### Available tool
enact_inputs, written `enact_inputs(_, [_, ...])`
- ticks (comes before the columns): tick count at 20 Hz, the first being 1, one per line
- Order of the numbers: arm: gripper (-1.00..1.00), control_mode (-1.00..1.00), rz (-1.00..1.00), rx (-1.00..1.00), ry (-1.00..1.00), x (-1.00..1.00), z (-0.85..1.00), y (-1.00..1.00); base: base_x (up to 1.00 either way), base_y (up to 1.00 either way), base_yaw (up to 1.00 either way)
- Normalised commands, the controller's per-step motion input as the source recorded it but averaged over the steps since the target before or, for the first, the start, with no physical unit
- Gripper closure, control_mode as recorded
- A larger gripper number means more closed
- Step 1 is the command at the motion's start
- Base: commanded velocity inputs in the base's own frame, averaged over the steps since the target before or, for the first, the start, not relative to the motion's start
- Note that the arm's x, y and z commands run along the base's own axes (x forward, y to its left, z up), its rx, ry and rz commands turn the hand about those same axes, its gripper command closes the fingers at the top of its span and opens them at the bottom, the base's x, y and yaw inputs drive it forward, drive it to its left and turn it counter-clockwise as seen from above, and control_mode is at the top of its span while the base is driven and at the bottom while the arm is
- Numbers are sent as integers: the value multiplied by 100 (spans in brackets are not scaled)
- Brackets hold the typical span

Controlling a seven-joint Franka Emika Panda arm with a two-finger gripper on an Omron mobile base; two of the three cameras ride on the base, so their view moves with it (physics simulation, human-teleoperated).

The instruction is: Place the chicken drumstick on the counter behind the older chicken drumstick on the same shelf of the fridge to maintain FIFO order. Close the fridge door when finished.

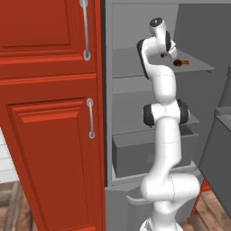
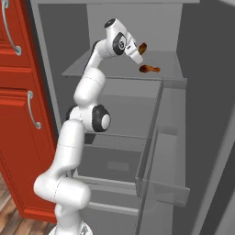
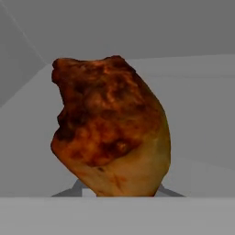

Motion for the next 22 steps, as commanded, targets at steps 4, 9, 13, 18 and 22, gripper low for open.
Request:
enact_inputs(4, [100, -100, 0, 0, -14, -11, -39, 0, 0, 0, 0])
enact_inputs(9, [100, -100, 0, 0, -1, -2, -43, 0, 0, 0, 0])
enact_inputs(13, [100, -100, 0, 0, 0, 0, -59, 0, 0, 0, 0])
enact_inputs(18, [100, -100, 0, 0, 0, 2, -42, -12, 0, 0, 0])
enact_inputs(22, [100, -100, 0, 0, 0, 26, -13, -39, 0, 0, 0])
